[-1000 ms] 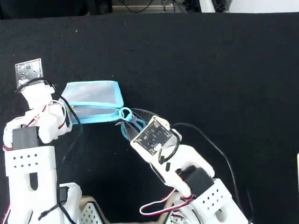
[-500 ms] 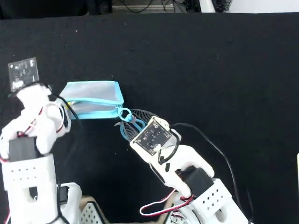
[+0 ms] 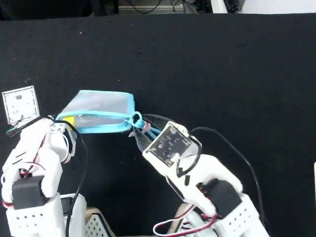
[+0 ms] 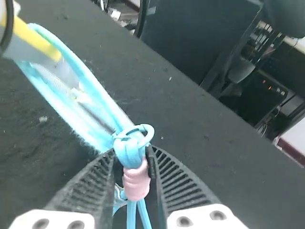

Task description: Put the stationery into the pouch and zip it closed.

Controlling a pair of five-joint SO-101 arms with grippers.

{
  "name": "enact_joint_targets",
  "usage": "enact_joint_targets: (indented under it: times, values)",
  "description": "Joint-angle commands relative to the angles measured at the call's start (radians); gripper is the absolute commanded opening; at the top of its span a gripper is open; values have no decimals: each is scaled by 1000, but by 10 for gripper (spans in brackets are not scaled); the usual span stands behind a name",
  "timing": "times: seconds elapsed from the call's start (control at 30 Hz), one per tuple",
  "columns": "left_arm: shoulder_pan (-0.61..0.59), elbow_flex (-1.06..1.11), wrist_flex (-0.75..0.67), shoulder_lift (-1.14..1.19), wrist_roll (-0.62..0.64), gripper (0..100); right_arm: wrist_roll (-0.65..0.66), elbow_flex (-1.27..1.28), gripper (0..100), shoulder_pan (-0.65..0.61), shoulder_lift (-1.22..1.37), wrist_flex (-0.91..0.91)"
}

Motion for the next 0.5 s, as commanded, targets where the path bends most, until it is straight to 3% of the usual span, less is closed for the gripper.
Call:
enact_joint_targets:
  times: [0.0, 0.23, 0.47]
  values:
    - [1, -18, -17, -18, 5, 159, 11, -171, 10, -8, 8, 38]
    - [-10, -58, -8, -18, 5, 159, 37, -354, 10, -9, 269, 32]
    - [-186, -128, -17, -18, 12, 159, 92, -496, 10, -9, 483, 28]
